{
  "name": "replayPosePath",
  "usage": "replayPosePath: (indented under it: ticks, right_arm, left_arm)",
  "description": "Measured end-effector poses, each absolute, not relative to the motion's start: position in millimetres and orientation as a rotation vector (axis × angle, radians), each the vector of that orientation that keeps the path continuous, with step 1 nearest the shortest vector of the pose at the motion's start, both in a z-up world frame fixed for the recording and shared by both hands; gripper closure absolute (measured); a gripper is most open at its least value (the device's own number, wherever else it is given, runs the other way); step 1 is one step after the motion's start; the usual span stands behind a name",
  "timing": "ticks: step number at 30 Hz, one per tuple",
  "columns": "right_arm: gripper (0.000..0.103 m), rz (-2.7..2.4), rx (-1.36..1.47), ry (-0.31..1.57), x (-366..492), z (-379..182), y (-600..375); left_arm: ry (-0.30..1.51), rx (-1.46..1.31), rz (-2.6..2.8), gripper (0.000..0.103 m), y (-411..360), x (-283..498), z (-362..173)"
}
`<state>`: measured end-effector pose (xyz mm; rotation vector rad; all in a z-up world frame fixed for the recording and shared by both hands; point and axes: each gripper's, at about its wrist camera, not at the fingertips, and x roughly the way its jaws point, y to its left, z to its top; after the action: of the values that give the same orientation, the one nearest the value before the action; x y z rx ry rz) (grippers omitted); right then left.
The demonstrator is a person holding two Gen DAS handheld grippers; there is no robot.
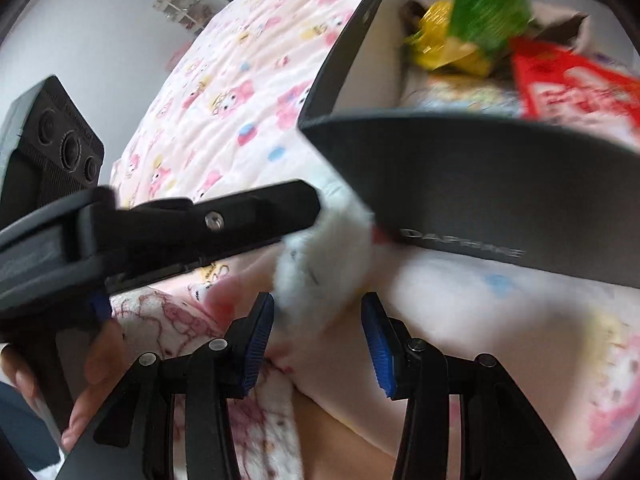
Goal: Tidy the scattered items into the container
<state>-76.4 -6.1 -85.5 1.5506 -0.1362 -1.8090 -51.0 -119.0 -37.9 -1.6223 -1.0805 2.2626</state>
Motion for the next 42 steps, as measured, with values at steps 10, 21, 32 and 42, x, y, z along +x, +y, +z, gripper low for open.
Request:
replayPosePath:
  ticks: [10,21,32,42]
  right_arm:
    - [0.082,-1.894,1.510,-0.094,-53.7,-63.5,50.4]
    - [0.065,-1.993,1.591,-0.348,-72.2,-71.8,133.9]
    - [0.072,-1.972,1.538,-0.299,-58.2,-75.9,101.2]
    - [0.071,-1.983,1.542,-0.564,-71.3,-70.1,141.9]
  left_arm:
    - [-0.953,-1.657,2.293,0.057,-104.9,-51.9,-39.7]
    - [-0.850,-1.706,2.185,0.055,-74.0,-64.1,-50.2]
    - [-0.826,-1.749,2.174,0.070,-62.7,-69.9,-59.5]
    - [-1.030,-1.641,2.133,0.062,-82.3,-59.1,-53.5]
